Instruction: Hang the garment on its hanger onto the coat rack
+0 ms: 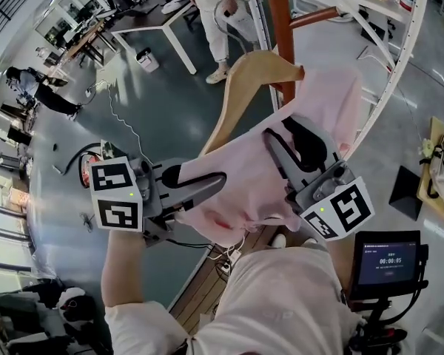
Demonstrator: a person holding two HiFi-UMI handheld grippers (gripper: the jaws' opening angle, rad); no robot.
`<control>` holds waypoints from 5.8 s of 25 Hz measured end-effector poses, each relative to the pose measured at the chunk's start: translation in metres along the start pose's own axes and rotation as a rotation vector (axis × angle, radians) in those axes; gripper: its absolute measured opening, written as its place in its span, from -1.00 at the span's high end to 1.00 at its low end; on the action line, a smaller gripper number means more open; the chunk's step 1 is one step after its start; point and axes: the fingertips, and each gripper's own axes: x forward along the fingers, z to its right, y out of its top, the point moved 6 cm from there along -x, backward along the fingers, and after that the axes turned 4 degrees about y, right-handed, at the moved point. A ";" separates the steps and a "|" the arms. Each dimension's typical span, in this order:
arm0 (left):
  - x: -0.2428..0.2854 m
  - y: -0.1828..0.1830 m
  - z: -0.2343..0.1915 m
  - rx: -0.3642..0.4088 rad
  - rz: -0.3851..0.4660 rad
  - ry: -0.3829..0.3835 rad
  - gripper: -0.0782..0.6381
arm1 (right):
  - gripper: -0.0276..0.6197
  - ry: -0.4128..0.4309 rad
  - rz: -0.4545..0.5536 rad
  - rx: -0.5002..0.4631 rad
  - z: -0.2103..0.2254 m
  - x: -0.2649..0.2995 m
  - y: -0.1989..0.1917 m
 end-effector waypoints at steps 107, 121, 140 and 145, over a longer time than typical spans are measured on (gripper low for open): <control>0.072 -0.032 -0.245 0.383 0.253 -0.104 0.24 | 0.51 -0.337 -0.100 0.267 0.096 -0.049 -0.168; 0.052 0.000 -0.141 0.426 0.455 0.024 0.24 | 0.51 -0.315 -0.066 0.186 0.079 -0.064 -0.090; 0.208 0.004 0.025 0.340 0.535 -0.061 0.25 | 0.51 -0.511 -0.063 0.017 0.044 -0.215 0.027; 0.226 0.005 0.044 0.347 0.526 -0.058 0.25 | 0.51 -0.530 -0.056 0.003 0.043 -0.237 0.040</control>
